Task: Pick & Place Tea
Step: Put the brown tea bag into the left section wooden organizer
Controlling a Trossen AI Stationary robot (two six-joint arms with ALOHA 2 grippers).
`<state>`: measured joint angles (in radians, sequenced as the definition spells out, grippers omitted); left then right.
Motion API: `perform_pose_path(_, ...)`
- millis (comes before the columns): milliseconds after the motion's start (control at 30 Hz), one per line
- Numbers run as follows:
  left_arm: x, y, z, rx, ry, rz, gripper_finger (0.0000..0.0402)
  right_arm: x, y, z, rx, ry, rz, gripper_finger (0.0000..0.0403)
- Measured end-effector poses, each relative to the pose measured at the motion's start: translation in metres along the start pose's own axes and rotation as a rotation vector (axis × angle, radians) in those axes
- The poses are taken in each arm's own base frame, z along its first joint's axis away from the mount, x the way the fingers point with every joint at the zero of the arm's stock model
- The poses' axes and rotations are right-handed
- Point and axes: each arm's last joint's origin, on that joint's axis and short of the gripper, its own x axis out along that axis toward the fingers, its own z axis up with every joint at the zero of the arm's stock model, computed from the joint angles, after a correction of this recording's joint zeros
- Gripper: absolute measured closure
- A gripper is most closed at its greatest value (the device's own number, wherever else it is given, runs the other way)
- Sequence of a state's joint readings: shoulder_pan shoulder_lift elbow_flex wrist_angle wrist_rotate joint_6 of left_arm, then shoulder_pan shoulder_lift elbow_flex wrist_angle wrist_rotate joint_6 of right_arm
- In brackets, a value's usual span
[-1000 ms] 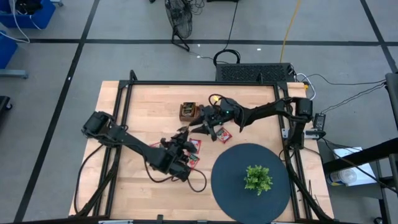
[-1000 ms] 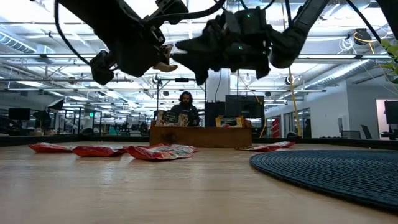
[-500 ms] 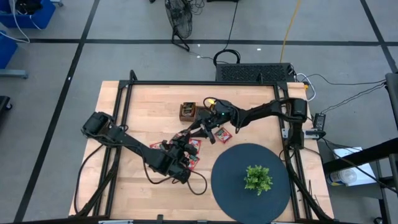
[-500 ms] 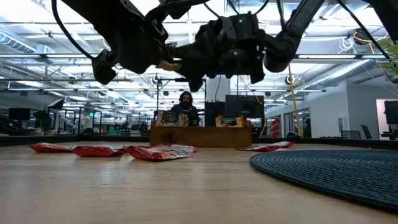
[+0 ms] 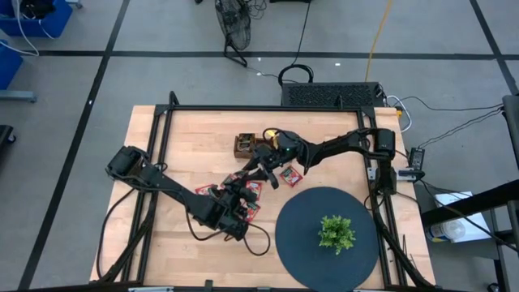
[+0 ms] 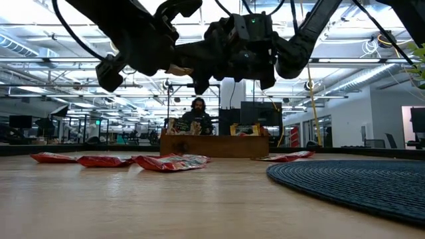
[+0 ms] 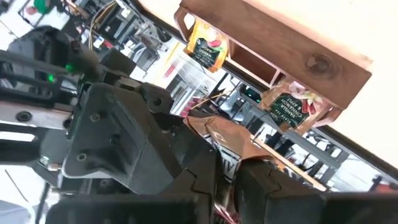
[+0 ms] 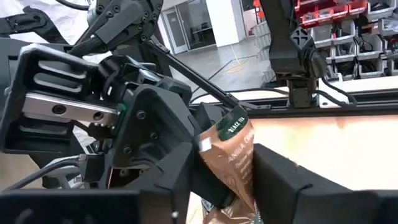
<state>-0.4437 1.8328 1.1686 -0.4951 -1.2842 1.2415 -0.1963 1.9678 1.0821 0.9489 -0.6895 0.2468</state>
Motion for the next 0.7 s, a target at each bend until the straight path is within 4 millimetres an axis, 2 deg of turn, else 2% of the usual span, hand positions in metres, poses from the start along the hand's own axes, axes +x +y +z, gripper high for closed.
perform_pose_path(67,0.0,0.0,0.0,-0.02,0.001,-0.001,0.0354,0.0,0.0,0.0,-0.008,-0.003,0.003,0.0304)
perform_pose_path(167,-0.001,0.0,0.001,-0.051,-0.004,0.003,0.0364,0.0,0.001,0.0,-0.047,0.0,0.026,0.0377)
perform_pose_path(200,-0.001,0.0,0.001,-0.067,-0.005,0.003,0.0368,0.0,0.001,0.0,-0.063,0.001,0.032,0.0387)
perform_pose_path(300,-0.003,0.0,0.001,-0.185,-0.008,0.006,0.0375,0.001,0.001,0.0,-0.072,-0.003,0.008,0.0397)
perform_pose_path(500,-0.01,0.0,0.002,-0.674,-0.017,0.018,0.0369,-0.012,-0.006,0.011,-0.103,-0.021,-0.116,0.0402)
perform_pose_path(700,-0.013,-0.001,0.004,-0.811,-0.038,0.009,0.0347,-0.027,-0.018,0.017,-0.131,0.014,-0.313,0.0402)
